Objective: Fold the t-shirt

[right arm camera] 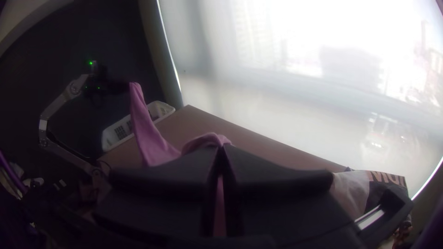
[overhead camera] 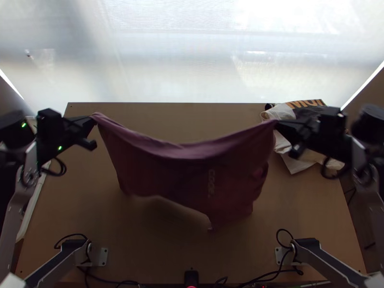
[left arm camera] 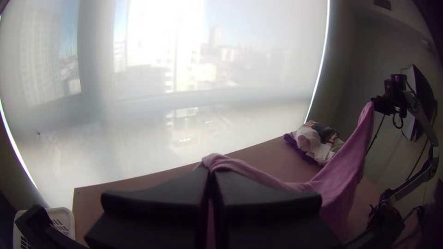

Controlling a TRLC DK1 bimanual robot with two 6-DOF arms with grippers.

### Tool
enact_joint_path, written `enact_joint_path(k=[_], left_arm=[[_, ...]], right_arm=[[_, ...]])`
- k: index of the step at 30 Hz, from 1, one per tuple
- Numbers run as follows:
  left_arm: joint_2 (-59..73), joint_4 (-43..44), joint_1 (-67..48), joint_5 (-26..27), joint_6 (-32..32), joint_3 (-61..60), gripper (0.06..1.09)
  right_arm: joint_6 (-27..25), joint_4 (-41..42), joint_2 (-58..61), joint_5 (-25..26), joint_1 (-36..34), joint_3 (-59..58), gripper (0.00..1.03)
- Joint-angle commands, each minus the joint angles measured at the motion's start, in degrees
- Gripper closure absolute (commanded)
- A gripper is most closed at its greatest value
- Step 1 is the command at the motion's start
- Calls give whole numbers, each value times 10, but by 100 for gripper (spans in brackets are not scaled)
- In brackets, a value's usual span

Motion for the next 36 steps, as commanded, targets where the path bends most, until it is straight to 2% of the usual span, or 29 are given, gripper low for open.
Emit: enact_joint_path(k=[1,3,4,5,8,12,15,20,22,25,28,32,36], left_arm=[[223,74,44,2,-11,17,105],[277,71,31,-30,29,43,105],[295,73,11,-81,69,49,105],[311,80,0,-105,95,51,105],[362,111,-11,-128,127,72,105],[447,120,-9,-138,102,150,105],[507,129,-18,-176,125,193,105],[592,155,-10,-218,120,261,105],[612,153,-10,-219,118,276,105],[634,156,-19,-229,135,280,105],[660,158,-19,-247,130,294,105],[673,146,-29,-247,135,283,105],[678,149,-40,-250,132,292,105]], right_arm=[[-9,131,219,43,19,-14,100],[-10,132,282,48,21,14,100],[-10,132,309,59,24,29,100],[-13,130,331,71,30,41,100],[-34,119,384,128,40,76,100],[-58,117,460,192,46,131,100],[-80,114,506,251,56,161,100],[-73,121,547,304,49,219,100],[-72,121,569,318,49,244,100],[-73,135,605,380,56,278,100],[-74,136,651,394,56,324,100],[-105,85,713,394,73,369,100],[-108,53,760,394,72,402,100]])
